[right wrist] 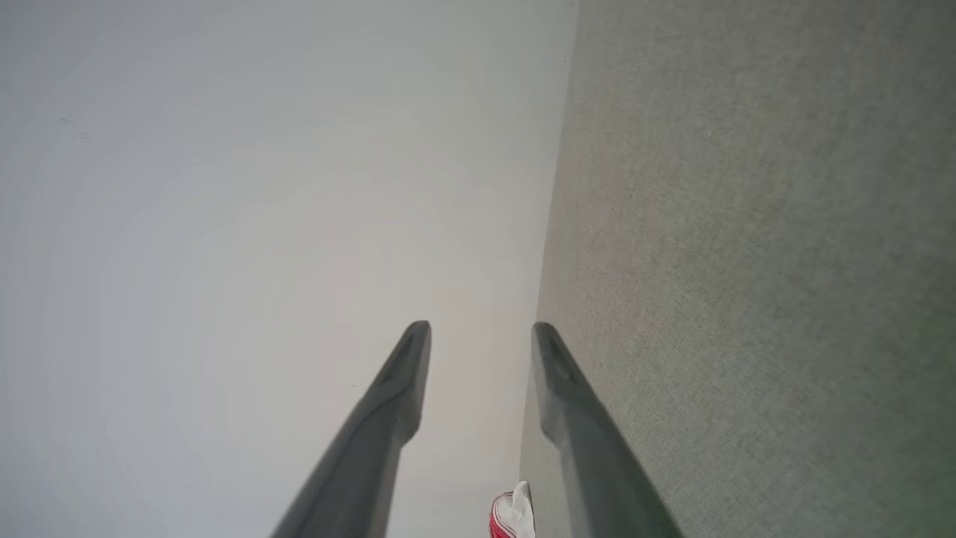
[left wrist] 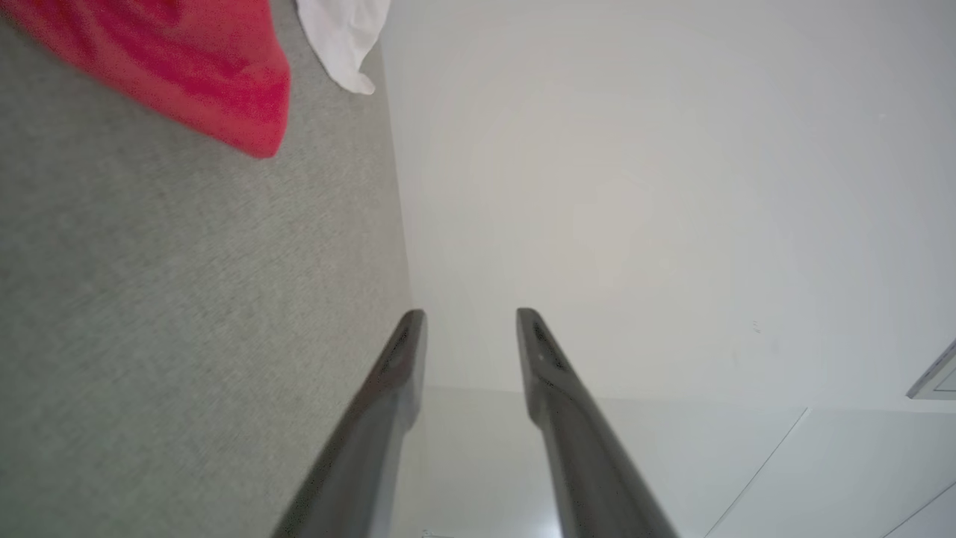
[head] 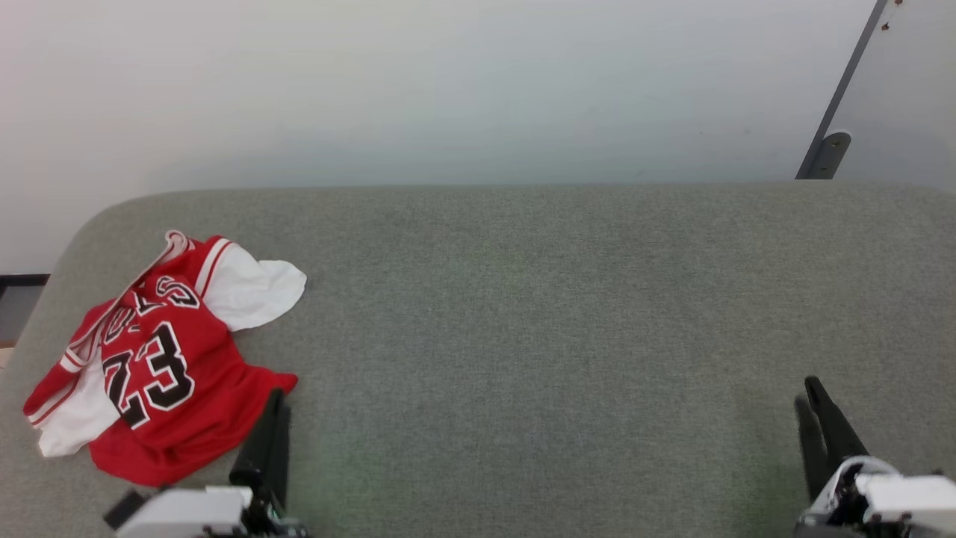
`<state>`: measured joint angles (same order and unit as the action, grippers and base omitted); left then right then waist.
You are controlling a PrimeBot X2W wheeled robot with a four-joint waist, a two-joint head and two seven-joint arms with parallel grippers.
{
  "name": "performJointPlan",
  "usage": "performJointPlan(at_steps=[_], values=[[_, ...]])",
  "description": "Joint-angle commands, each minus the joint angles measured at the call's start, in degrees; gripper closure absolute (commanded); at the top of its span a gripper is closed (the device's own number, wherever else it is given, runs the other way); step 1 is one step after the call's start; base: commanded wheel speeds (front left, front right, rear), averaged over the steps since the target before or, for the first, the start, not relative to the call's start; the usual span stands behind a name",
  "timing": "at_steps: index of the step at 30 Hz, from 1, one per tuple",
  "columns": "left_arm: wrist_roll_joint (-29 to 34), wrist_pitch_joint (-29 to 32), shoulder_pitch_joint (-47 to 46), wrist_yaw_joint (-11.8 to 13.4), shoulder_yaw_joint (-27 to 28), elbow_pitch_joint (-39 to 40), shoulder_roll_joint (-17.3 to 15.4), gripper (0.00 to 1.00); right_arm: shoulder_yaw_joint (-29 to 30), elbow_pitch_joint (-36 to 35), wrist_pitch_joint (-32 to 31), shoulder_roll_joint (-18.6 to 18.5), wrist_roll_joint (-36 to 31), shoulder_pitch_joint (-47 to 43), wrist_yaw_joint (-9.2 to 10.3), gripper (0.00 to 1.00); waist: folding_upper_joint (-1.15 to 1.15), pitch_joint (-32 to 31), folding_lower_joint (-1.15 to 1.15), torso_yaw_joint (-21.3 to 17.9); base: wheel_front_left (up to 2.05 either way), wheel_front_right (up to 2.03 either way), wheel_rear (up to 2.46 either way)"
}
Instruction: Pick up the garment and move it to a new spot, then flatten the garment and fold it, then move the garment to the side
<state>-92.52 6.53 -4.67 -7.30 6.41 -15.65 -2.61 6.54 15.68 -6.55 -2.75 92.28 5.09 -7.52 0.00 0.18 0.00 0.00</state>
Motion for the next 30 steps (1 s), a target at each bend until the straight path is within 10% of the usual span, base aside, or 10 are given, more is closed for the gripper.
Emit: performJointPlan(at_steps=[1, 30], values=[[0.05, -0.05, 0.22, 0.00, -0.05, -0.30, 0.07, 0.00, 0.01, 0.28, 0.02, 0.01, 0.01, -0.19, 0.00, 0.00, 0.00, 0.00, 0.00, 0.00, 0.00, 0.00, 0.00], [26.55, -7.41, -2.49, 1.42, -2.77, 1.07, -3.10, 0.00, -5.24, 0.40, 7.43, -5.05, -21.60, 5.53, 0.01, 0.00, 0.00, 0.09, 0.00, 0.29, 0.00, 0.00, 0.00]])
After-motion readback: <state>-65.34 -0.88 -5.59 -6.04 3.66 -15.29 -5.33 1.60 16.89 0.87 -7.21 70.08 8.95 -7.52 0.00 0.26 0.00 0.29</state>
